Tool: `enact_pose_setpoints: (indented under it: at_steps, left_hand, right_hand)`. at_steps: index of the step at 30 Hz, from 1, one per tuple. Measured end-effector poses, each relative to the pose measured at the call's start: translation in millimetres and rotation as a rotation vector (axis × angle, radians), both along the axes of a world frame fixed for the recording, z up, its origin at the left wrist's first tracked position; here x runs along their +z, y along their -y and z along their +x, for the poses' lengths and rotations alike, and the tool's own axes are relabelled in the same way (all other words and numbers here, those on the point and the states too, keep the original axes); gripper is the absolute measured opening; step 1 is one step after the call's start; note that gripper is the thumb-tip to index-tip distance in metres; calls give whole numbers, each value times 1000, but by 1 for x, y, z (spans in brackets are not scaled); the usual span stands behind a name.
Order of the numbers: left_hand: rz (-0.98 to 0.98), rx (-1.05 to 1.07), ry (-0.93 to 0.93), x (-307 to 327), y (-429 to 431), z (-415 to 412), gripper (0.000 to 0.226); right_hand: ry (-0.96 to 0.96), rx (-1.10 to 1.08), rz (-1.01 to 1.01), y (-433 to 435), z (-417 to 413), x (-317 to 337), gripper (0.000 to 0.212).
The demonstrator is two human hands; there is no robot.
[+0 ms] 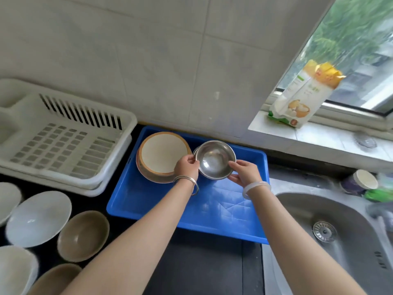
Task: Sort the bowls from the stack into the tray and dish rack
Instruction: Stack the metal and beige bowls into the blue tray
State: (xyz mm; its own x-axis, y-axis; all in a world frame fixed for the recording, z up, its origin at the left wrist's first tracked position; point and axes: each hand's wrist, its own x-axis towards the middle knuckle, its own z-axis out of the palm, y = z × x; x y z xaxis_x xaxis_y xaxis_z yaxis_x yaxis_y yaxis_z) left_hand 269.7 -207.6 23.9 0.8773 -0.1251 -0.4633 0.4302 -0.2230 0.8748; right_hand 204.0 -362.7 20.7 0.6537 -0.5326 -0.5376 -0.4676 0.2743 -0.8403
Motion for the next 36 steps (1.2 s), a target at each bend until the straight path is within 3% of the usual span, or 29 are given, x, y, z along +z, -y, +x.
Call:
enact_pose_setpoints:
  at_steps: [4,9,14,17,28,36]
  left_hand:
    - [158,0,66,-7,16,6,28]
    - [328,-54,156,-16,30,6,28]
    - [438,-87,182,-24,38,0,25]
    - [433,-67,183,-28,40,-5,29]
    - [212,138,199,-43,44,-27,49]
    - [172,52,160,-41,39,-36,52]
  right_hand:
    - [-51,0,-48,13,21,-15,25]
    - [-107,18,-141,17,36,-28,10]
    - [-118,42,-256,18,39,-36,8]
    - [-127,86,-371,18,38,-39,14]
    - [-39,150,-437,12,23,-43,31]
    - [-48,236,-406,8,13,-30,40]
